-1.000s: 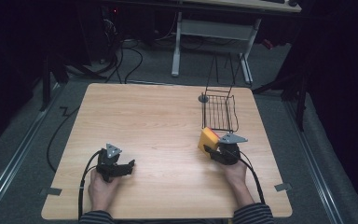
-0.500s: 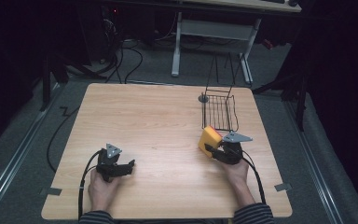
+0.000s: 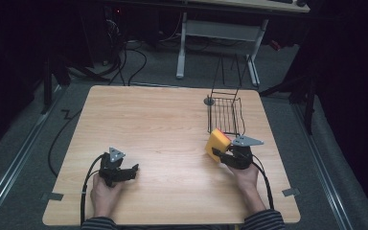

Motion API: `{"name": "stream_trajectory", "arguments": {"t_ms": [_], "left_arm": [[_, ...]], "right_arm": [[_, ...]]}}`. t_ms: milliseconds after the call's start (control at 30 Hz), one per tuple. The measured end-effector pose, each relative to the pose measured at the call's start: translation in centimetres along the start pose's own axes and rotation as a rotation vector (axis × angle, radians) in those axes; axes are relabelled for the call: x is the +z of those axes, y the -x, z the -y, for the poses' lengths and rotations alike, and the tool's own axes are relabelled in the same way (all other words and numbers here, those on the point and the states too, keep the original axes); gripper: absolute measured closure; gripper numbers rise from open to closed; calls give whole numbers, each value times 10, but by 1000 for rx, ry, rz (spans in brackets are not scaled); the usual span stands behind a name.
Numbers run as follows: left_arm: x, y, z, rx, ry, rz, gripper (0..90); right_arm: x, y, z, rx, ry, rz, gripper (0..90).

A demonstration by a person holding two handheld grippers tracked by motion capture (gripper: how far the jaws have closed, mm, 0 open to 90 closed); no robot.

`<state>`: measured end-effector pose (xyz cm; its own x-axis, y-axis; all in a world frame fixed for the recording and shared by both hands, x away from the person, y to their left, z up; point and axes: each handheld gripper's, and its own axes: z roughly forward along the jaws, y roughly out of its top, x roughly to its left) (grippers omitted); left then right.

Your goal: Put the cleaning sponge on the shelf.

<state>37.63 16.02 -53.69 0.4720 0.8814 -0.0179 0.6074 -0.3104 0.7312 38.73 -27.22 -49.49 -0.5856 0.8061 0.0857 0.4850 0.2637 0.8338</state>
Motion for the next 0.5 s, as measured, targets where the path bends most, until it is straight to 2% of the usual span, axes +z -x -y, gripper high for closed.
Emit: {"name": "stream_trajectory", "arguments": {"t_ms": [200,500], "left_arm": [[0,0,0,0,0,0,173],[0,0,0,-1,1,1,174]], "right_arm": [[-10,2,-3,0,25,-1,611],[-21,8,-6,19,28,2,611]]}}
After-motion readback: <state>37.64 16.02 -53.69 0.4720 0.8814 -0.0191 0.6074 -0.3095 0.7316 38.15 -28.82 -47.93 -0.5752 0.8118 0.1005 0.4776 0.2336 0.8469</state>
